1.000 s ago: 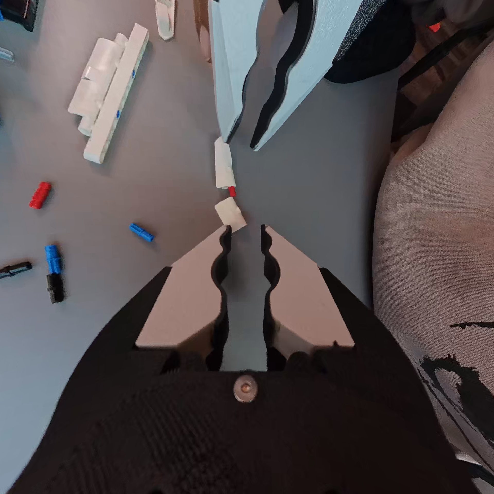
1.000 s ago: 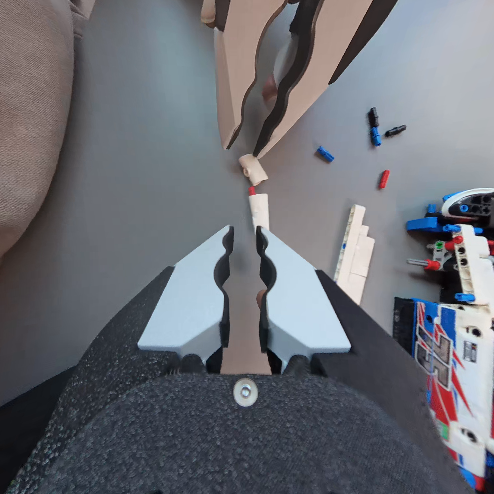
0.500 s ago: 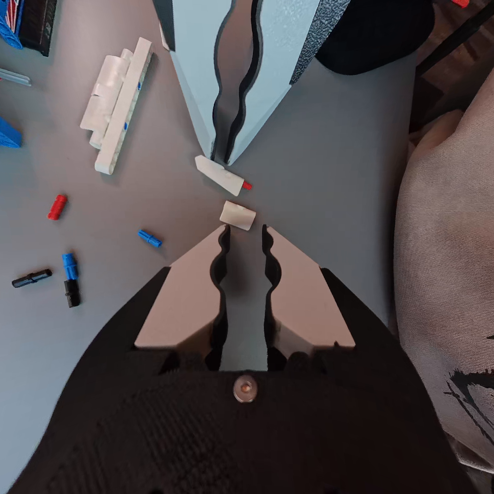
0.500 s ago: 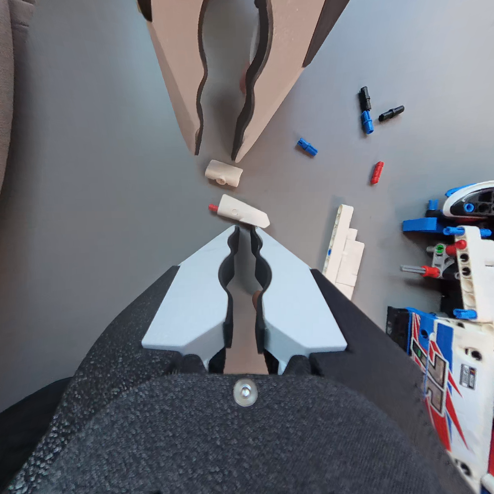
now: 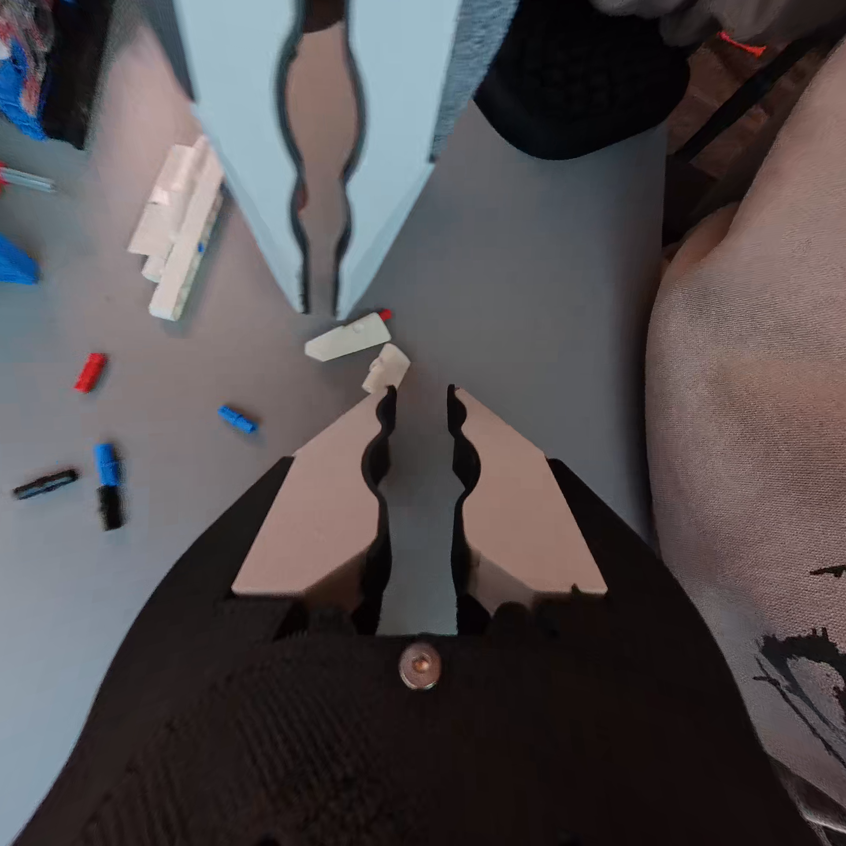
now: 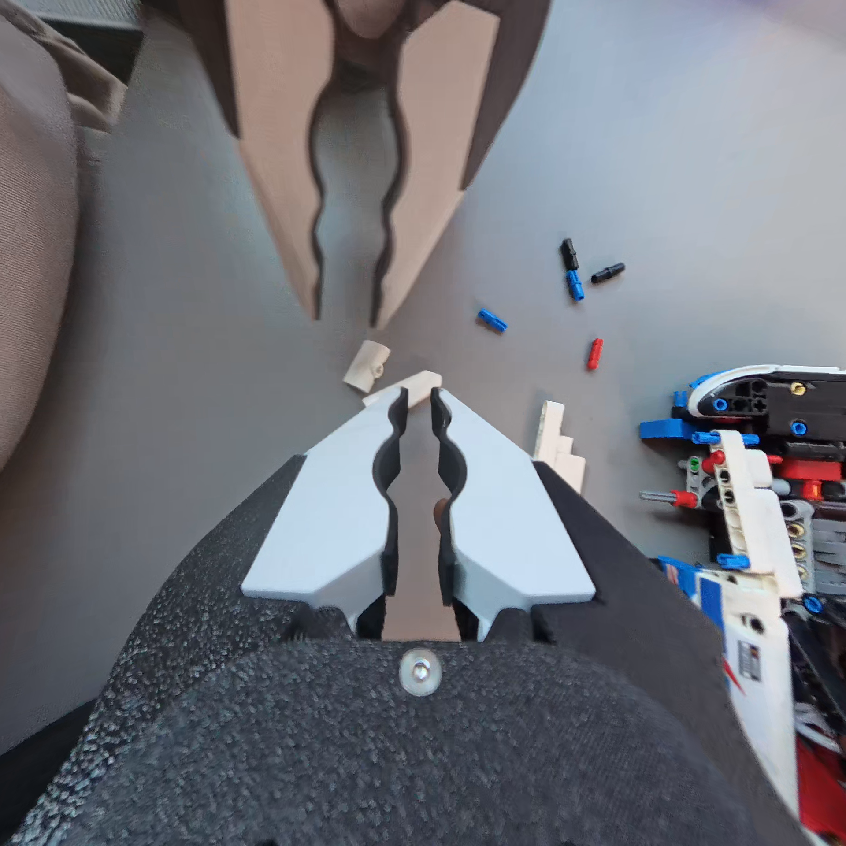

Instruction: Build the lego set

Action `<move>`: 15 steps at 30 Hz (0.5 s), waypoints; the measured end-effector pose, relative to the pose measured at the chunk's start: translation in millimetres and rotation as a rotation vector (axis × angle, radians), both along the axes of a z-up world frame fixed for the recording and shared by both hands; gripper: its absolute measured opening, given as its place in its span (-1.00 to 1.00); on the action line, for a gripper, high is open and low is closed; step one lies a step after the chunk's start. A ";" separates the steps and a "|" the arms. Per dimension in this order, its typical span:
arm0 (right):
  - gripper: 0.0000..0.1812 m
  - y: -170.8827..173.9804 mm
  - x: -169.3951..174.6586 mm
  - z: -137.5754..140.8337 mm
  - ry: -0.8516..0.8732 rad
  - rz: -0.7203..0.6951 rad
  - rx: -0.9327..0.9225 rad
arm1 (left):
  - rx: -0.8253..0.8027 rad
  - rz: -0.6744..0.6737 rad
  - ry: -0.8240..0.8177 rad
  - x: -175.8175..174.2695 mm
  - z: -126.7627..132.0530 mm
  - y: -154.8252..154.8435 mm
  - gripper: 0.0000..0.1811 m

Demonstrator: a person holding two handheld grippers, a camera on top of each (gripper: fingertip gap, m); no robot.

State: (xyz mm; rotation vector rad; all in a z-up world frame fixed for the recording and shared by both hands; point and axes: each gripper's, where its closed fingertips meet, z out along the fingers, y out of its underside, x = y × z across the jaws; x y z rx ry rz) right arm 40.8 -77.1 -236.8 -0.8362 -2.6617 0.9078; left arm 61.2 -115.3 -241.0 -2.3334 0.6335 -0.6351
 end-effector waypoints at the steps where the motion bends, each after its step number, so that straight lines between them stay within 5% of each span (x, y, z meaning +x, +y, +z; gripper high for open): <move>1: -0.89 -5.8 5.1 2.4 0.006 -0.002 -0.020 | 0.014 0.023 0.010 -10.2 2.7 1.8 -0.78; 7: -0.76 -31.9 9.6 -7.4 0.000 -0.114 -0.017 | 0.086 0.118 0.062 -60.7 14.7 17.6 -0.76; 15: -0.86 -32.0 26.6 -22.6 -0.040 -0.127 0.057 | 0.164 -0.091 0.105 -46.2 12.4 29.8 -0.65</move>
